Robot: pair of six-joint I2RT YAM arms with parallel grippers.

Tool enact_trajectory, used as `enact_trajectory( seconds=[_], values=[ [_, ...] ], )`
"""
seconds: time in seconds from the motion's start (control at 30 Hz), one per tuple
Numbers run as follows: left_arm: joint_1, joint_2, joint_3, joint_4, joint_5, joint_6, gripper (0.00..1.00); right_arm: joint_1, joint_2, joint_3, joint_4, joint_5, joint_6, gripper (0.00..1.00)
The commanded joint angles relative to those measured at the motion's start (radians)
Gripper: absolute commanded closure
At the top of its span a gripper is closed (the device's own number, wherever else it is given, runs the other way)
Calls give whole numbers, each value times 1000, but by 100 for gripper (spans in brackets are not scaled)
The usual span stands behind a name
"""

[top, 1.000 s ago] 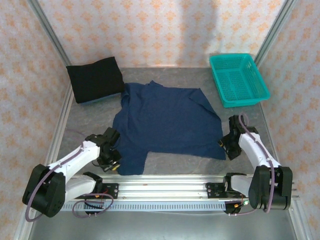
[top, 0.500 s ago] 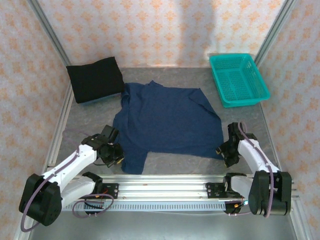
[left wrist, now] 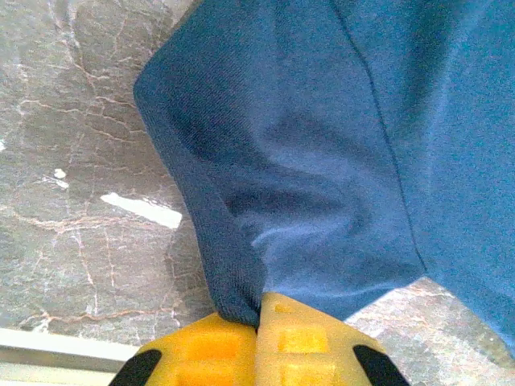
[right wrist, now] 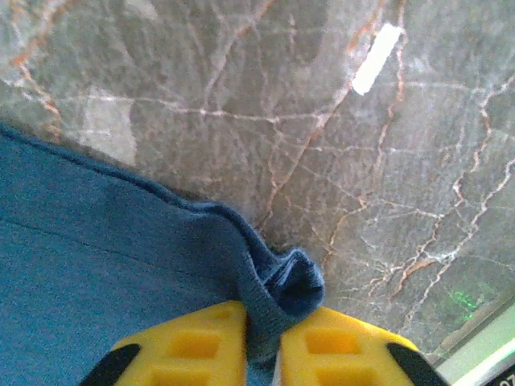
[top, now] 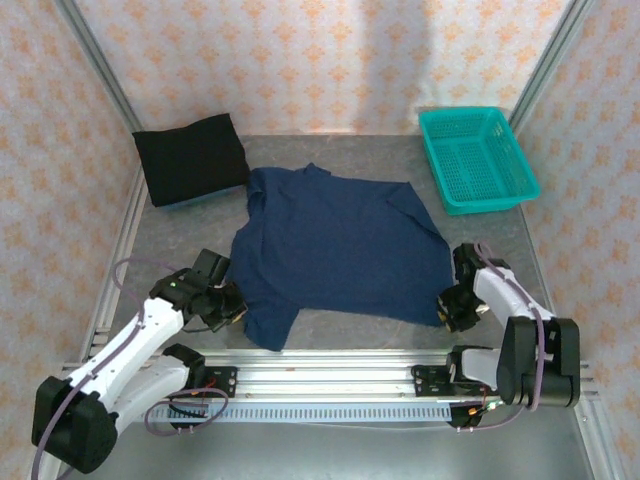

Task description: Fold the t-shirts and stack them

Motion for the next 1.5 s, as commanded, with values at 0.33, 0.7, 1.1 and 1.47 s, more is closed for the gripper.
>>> enact_trajectory(
  seconds=[0.33,0.7,1.1,1.47],
  values=[
    [-3,-307,139,-363,-68,-131,100,-2,-261,43,-75,22,-19,100],
    [-4,-284,310,-477,-102,-116,100,-1,-405,84,-241,-9,-14,100],
    [-1,171,500,-289,-185,149,100,-1,-210,185,-94,50,-106,100],
    [73,453,672,-230,-186,364,100,-2,30,303,-11,86,-189,100]
  ],
)
